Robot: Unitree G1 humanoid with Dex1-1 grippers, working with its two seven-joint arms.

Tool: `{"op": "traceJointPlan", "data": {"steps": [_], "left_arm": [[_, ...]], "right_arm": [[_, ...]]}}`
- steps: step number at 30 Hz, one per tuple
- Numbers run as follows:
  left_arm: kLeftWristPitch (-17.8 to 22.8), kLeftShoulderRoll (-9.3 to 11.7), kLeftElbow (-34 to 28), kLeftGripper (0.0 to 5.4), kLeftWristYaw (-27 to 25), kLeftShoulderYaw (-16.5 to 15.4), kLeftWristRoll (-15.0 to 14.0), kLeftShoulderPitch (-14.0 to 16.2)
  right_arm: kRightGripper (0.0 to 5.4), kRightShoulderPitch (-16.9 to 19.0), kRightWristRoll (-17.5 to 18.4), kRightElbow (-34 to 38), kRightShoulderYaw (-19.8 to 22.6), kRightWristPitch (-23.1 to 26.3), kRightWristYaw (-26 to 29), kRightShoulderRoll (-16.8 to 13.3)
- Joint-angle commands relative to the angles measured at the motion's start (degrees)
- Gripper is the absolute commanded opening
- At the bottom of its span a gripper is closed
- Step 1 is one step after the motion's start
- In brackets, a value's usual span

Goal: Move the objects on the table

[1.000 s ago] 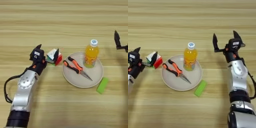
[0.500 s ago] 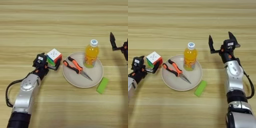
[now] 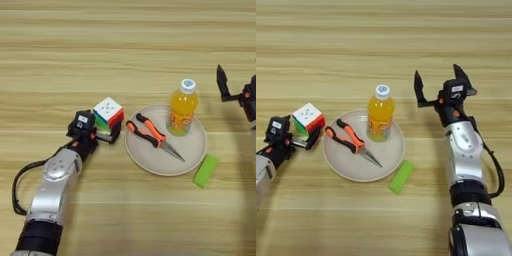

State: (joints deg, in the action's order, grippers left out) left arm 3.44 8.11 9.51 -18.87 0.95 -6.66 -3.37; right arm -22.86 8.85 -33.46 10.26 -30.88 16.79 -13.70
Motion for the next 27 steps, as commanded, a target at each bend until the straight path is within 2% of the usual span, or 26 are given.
{"op": "traceJointPlan", "data": {"steps": [1,9,27], "left_arm": [[-0.54,0.81,2.49,5.4,-0.55,0.54,1.02,-1.32],[-1.4,0.87,3.92,5.4,-1.32,0.2,0.44,-1.92],[-3.37,0.93,5.99,3.67,-1.58,0.15,0.9,-2.63]], "right_arm": [[5.38,-0.11,-0.52,0.4,-0.41,-0.43,-0.02,0.03],[5.38,-0.08,-0.7,0.51,-0.68,-0.51,-0.24,0.2],[5.4,-0.39,-1.02,-0.59,-0.96,-1.25,-0.43,0.21]]}}
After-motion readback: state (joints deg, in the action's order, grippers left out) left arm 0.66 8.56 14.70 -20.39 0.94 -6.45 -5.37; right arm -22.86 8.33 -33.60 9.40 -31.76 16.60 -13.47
